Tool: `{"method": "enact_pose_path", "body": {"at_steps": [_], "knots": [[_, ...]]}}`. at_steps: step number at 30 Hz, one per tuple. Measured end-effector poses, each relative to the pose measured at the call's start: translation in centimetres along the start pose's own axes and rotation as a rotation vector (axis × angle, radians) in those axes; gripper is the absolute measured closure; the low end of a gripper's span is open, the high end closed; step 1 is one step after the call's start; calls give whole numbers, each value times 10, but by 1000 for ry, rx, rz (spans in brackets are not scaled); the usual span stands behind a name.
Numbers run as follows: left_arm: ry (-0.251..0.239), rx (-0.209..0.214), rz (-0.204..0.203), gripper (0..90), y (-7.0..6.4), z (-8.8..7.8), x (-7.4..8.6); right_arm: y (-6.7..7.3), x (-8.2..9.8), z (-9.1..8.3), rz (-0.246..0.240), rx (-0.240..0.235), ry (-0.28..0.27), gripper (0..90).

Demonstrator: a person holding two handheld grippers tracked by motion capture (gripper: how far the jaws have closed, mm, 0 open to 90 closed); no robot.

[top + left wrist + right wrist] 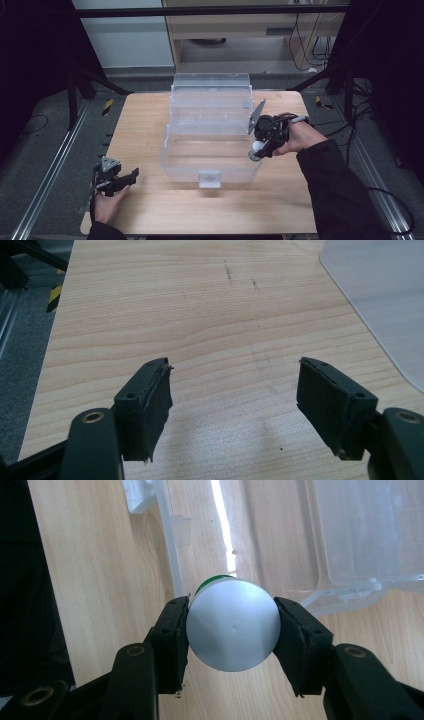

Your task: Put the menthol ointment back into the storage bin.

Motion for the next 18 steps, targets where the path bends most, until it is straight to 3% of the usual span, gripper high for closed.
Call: {"method": "enact_pose_path", "body": {"at_steps": [18], "knots": [[-3, 1, 1, 294, 1, -1, 0, -6, -14, 31, -14, -10, 3, 504]]}}
Point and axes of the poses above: each handheld gripper's, and its own axes: z roughly forward along the jaws, x roughly out of its underside, y roughly to its left, the point moved 5 cm from there along z, roughly forward along the jaws, and after that the axes turned 6 degrees about x, right-handed, at the moved point
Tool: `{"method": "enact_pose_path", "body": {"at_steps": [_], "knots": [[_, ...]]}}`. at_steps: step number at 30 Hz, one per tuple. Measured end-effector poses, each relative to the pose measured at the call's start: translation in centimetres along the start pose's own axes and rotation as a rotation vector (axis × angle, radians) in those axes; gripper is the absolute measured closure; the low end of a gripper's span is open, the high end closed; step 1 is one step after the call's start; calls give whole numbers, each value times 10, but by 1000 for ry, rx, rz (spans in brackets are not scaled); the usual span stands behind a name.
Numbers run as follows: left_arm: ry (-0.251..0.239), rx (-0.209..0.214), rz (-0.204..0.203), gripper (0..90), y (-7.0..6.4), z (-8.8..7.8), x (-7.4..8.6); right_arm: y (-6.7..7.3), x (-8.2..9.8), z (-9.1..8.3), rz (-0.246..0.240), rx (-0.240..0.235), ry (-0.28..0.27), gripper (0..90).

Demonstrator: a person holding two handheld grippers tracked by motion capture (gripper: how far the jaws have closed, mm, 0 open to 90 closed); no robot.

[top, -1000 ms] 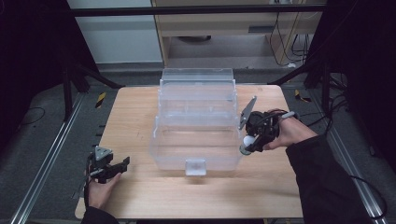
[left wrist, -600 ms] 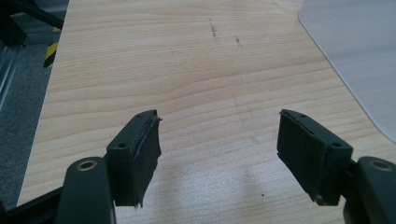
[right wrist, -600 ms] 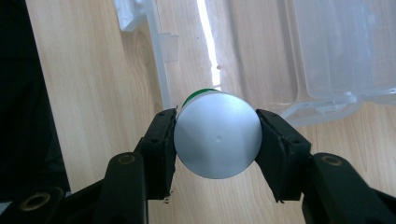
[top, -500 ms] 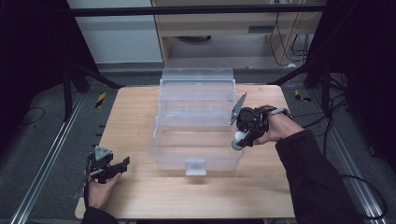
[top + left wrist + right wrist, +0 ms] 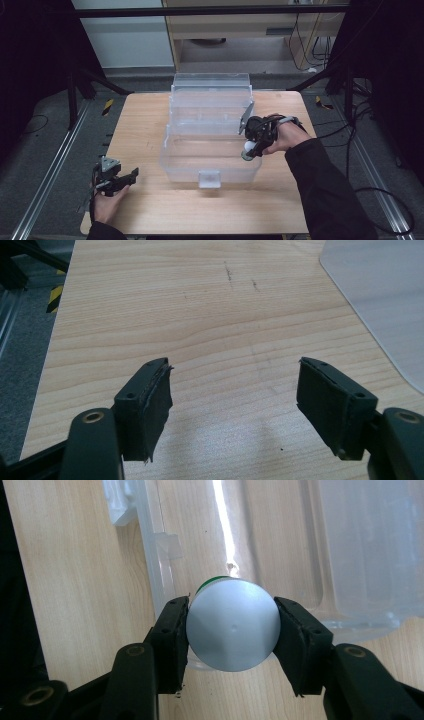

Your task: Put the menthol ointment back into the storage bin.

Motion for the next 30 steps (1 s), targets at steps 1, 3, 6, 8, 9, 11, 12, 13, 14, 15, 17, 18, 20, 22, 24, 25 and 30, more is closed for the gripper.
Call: {"method": "enact_pose_path", "body": {"at_steps": [1, 3, 6, 8, 9, 11, 12, 13, 14, 15, 17, 18, 20, 22, 24, 25, 30], "knots": [[0, 0, 0, 294, 0, 0, 0, 1, -1, 2, -4, 0, 7, 504], [1, 0, 1, 294, 0, 0, 0, 1, -2, 7, -17, -3, 17, 504], [0, 1, 2, 294, -1, 0, 0, 2, -2, 10, -13, -3, 23, 504], [0, 1, 1, 294, -1, 0, 0, 2, 0, 15, -13, -5, 26, 503], [-1, 1, 2, 294, -1, 0, 0, 2, 1, 16, -8, -8, 30, 503], [0, 0, 2, 294, 0, 0, 0, 1, 4, 20, -8, -4, 32, 503], [0, 0, 2, 294, 0, 0, 0, 1, 4, 20, -8, -4, 32, 503], [0, 1, 2, 294, -1, 0, 0, 1, 8, 23, -9, -5, 32, 503], [0, 1, 2, 294, -1, 0, 0, 1, 8, 23, -9, -5, 32, 503], [0, 0, 3, 294, -1, 0, 0, 1, 10, 26, -4, -11, 35, 503], [1, 0, 3, 294, -1, 0, 0, 2, 13, 29, -2, -15, 38, 503], [1, 0, 4, 294, -1, 0, 0, 2, 15, 30, 5, -17, 44, 503], [2, 0, 3, 294, -1, 0, 0, 2, 16, 31, 7, -18, 47, 503], [2, -1, 3, 294, -1, 0, 0, 2, 19, 33, 12, -18, 44, 503], [2, -1, 3, 294, -1, 0, 0, 2, 20, 34, 13, -21, 47, 503], [2, -1, 3, 294, -1, 0, 0, 3, 20, 35, 13, -20, 45, 503], [1, -1, 3, 294, -1, 0, 0, 4, 22, 39, 13, -25, 49, 503]]}}
Point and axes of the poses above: each handheld gripper's, and its own axes: z roughly forward along the jaws, x roughly out of its underside, y roughly to its left, the point moved 5 cm from there along z, roughly forward along the jaws, and after that the axes turned 6 degrees about x, right-handed, at the moved point
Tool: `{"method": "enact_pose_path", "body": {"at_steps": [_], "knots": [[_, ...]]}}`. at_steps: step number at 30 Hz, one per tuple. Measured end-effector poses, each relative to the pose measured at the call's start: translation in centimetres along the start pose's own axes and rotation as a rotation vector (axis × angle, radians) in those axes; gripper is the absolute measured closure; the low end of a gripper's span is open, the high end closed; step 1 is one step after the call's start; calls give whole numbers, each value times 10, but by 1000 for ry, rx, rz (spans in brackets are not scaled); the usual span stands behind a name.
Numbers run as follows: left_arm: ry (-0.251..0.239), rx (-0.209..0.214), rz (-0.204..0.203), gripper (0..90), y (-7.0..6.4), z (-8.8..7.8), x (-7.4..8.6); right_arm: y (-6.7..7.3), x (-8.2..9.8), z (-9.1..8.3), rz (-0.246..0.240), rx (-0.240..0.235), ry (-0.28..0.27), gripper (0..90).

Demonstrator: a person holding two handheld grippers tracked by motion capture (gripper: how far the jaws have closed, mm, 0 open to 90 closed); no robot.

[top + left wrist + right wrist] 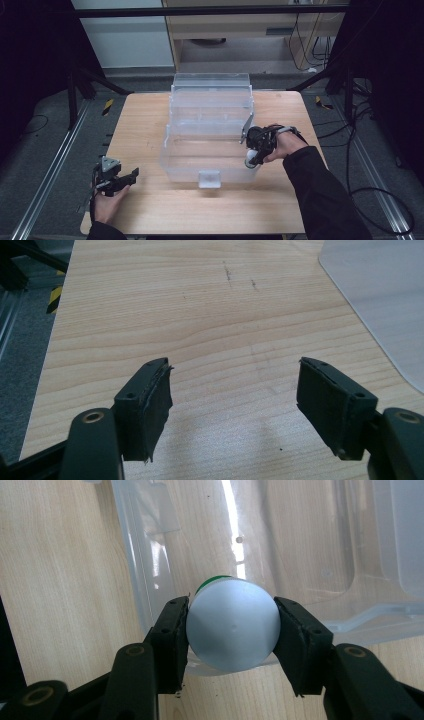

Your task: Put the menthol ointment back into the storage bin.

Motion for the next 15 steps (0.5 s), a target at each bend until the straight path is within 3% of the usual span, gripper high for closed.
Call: {"method": "enact_pose_path", "body": {"at_steps": [15], "knots": [[0, 1, 1, 294, 0, 0, 0, 1, 1, 9, -4, -13, 9, 502]]}}
Point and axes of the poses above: each handheld gripper's, and its own axes: z roughly forward along the jaws, x roughly out of its underside, y roughly to its left, the point moved 5 cm from there along z, roughly forward along the jaws, and after that the axes turned 6 degrees about x, right-handed, at the moved point
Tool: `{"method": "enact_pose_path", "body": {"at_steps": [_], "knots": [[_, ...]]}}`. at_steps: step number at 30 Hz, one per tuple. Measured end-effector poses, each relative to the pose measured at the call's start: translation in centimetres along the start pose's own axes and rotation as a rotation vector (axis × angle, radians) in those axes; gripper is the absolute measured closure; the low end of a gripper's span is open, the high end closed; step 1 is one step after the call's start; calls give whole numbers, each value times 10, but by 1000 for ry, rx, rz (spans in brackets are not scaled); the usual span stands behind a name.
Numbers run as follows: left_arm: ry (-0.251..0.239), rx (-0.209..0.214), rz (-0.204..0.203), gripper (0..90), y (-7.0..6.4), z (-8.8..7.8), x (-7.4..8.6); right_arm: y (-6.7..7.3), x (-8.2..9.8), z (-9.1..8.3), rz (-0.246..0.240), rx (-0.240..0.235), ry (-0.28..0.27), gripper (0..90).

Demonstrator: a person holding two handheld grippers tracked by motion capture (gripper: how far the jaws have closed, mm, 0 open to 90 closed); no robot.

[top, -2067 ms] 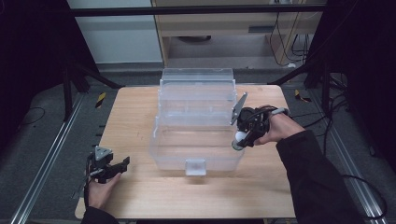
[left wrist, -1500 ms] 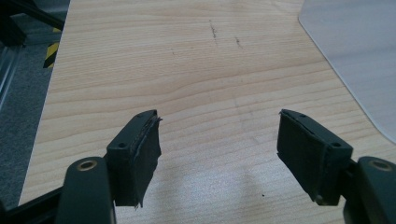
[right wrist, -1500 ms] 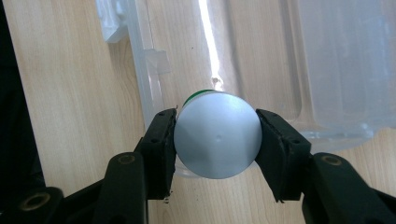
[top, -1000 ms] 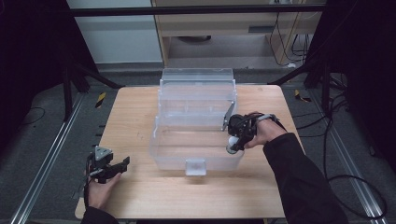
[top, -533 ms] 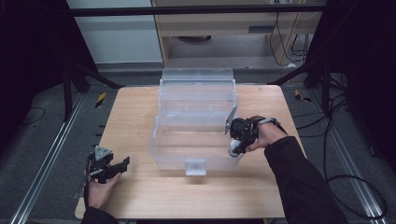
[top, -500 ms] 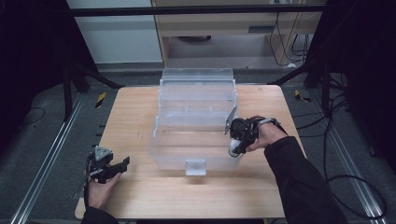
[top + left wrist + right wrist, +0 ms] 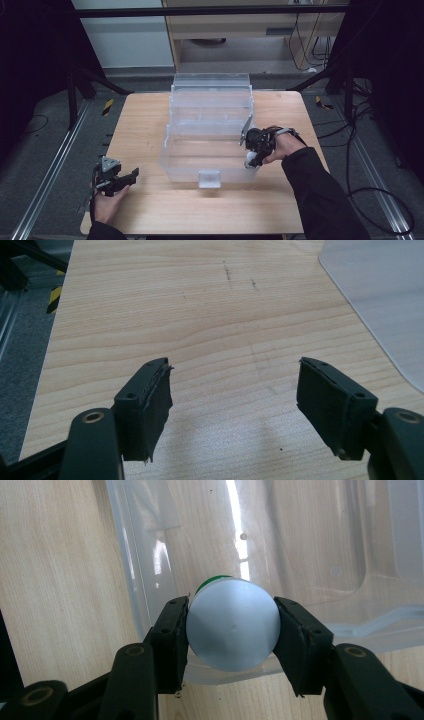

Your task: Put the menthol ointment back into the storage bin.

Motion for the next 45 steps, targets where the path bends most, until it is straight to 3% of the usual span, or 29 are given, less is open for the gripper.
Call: {"method": "enact_pose_path", "body": {"at_steps": [11, 27, 32, 36, 38, 41, 42, 43, 45], "knots": [[1, 0, 0, 294, 0, 0, 0, 1, 2, 6, 10, -15, 19, 496], [4, 1, 1, 294, 0, 1, 0, 0, 3, -7, 47, 17, -33, 466], [6, 1, 2, 294, 0, 1, 1, 0, 5, -18, 83, 56, -76, 404], [7, 2, 2, 294, 0, 1, 1, 1, 8, -29, 108, 109, -138, 322], [8, 2, 2, 293, 0, 1, 1, 6, 14, -37, 145, 149, -186, 262], [9, 4, 3, 293, -1, 1, 1, 8, 18, -40, 172, 168, -214, 211], [10, 5, 4, 293, -2, 1, 1, 11, 25, -43, 209, 196, -247, 208], [10, 5, 4, 293, -2, 1, 1, 11, 25, -43, 209, 196, -247, 208], [10, 6, 2, 292, -2, 2, 1, 13, 35, -46, 280, 223, -297, 207]]}}
Point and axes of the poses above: each handheld gripper's, and its own axes: z roughly forward along the jaws, x roughly out of its underside, y roughly to its left, the point moved 5 cm from there along z, roughly forward along the jaws, and after that the axes turned 6 degrees about x, right-handed, at the moved point
